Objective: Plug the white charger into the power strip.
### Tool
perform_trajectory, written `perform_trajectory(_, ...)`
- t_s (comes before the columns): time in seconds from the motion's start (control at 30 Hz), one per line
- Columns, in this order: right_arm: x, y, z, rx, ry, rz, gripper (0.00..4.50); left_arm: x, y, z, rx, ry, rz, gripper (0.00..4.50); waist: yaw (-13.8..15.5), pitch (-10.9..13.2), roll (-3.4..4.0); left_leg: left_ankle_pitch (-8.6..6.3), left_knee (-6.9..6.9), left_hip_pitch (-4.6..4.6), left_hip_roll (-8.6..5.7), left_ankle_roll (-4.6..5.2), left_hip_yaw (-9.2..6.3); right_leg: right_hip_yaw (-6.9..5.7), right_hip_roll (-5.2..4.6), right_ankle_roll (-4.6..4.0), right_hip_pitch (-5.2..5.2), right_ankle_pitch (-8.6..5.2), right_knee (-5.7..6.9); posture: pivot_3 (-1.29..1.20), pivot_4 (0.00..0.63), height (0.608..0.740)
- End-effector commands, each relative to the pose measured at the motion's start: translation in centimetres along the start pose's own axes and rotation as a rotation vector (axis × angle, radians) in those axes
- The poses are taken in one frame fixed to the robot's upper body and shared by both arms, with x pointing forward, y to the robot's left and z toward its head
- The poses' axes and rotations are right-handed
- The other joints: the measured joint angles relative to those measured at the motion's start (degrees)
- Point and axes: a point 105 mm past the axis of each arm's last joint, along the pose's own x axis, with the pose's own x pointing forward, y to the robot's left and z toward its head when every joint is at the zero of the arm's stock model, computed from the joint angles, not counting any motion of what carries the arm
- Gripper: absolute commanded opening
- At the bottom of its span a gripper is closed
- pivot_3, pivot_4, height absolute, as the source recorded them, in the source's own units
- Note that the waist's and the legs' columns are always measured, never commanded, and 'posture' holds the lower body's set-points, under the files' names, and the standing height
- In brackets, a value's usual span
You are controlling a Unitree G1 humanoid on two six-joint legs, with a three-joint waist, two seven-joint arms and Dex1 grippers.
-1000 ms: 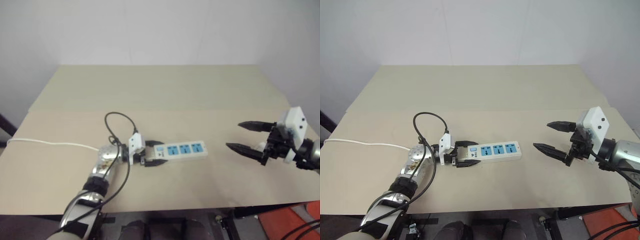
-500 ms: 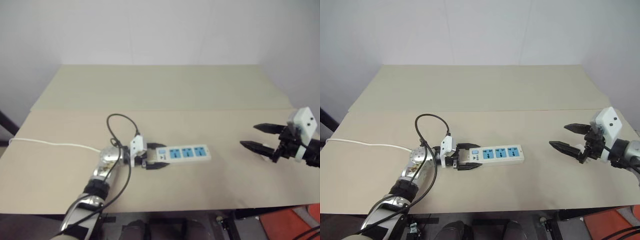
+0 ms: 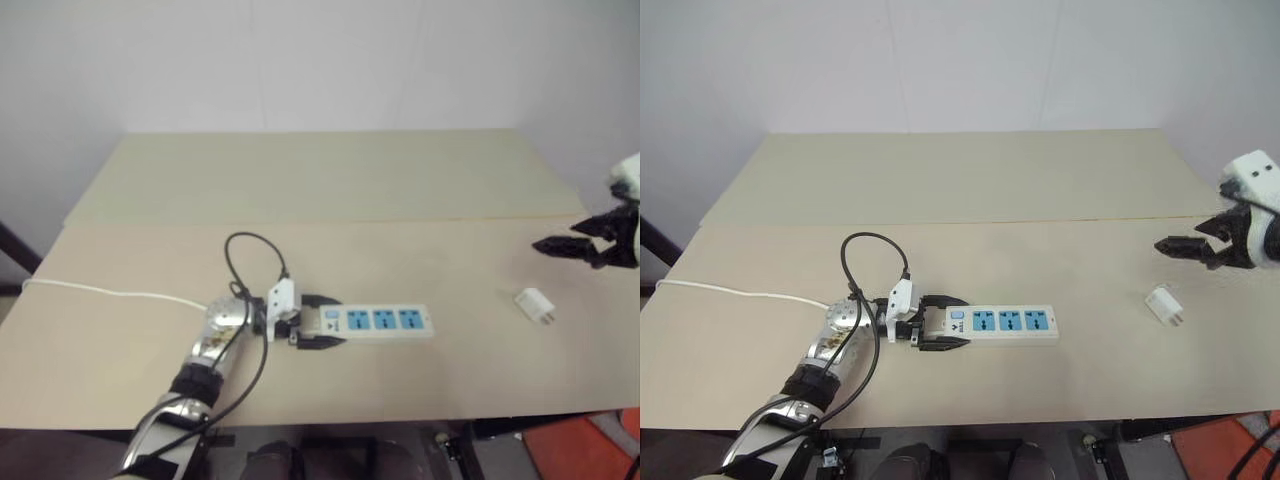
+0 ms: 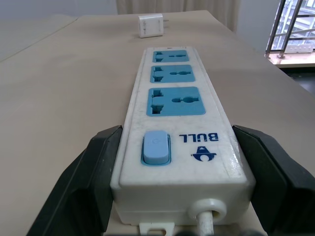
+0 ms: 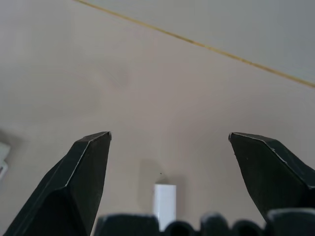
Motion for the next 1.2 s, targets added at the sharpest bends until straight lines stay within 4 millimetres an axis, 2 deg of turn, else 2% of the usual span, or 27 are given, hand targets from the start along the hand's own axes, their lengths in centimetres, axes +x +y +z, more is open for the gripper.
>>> perform_trajectory(0.03, 0.2, -1.2, -0.5, 0.06, 0.146, -0.019, 4.5, 0.8, -1.0, -1.3, -0.048, 0.047, -0.035, 3.26, 0.0, 0.0, 0.03, -0.01, 0.01, -0.05, -0.03, 0.02, 0.0, 0.0, -0.03, 0.04, -0.01, 0.02, -0.02, 0.0, 0.15, 0.74)
perform_trajectory(0.13, 1.2, -1.9, -1.1, 0.062, 0.258, -0.012, 4.5, 0.8, -1.1, -1.5, -0.053, 0.051, -0.027, 3.26, 0.0, 0.0, 0.04, -0.03, 0.04, -0.13, -0.08, 0.06, 0.0, 0.0, -0.06, 0.09, -0.03, 0.06, -0.06, 0.0, 0.15, 0.74)
perform_trajectory(0.37, 2.9, -2.3, -2.5, 0.066, 0.374, 0.017, 4.5, 0.6, -1.6, -1.9, -0.066, 0.058, -0.014, 3.26, -0.1, -0.1, 0.11, 0.0, 0.07, -0.24, -0.13, 0.01, 0.01, -0.01, -0.07, 0.19, -0.11, 0.11, -0.03, 0.0, 0.15, 0.74)
perform_trajectory(1.2, 7.0, 0.1, -6.1, 0.002, 0.51, 0.138, 4.5, 0.5, -2.0, -2.0, -0.081, 0.08, -0.025, 3.26, -0.9, -0.1, 0.23, 0.08, 0.06, -0.16, -0.14, -0.13, 0.06, -0.01, -0.02, 0.27, -0.03, 0.15, -0.01, 0.0, 0.15, 0.74)
